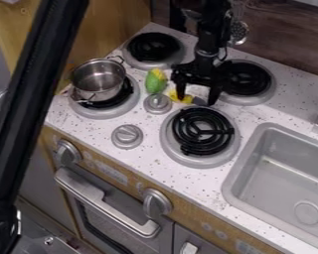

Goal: Move the yellow knife to the lower right burner

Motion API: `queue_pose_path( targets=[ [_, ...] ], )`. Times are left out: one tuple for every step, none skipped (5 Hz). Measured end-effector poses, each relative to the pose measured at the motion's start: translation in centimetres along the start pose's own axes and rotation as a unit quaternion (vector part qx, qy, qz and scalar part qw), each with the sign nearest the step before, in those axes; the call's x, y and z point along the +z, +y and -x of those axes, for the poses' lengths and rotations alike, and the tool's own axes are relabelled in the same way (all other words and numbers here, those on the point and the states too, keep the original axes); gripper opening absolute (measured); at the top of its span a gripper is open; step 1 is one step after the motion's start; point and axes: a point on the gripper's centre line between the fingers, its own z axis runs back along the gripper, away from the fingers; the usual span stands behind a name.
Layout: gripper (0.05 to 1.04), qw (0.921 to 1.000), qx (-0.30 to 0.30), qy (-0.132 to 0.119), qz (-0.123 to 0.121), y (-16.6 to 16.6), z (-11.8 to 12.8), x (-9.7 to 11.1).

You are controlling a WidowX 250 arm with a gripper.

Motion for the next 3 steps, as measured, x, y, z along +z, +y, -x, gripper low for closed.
queue_pose_path(
  targets=[
    [0.998,0.9995,0.031,-0.003,-0.008,1.7,-0.3,-0.4],
    [0.998,0.9953,0.095,0.018,0.009,1.7,-0.2,-0.3],
    [0.998,0.9879,0.148,0.027,0.038,0.5,-1.5,0.6]
  ],
)
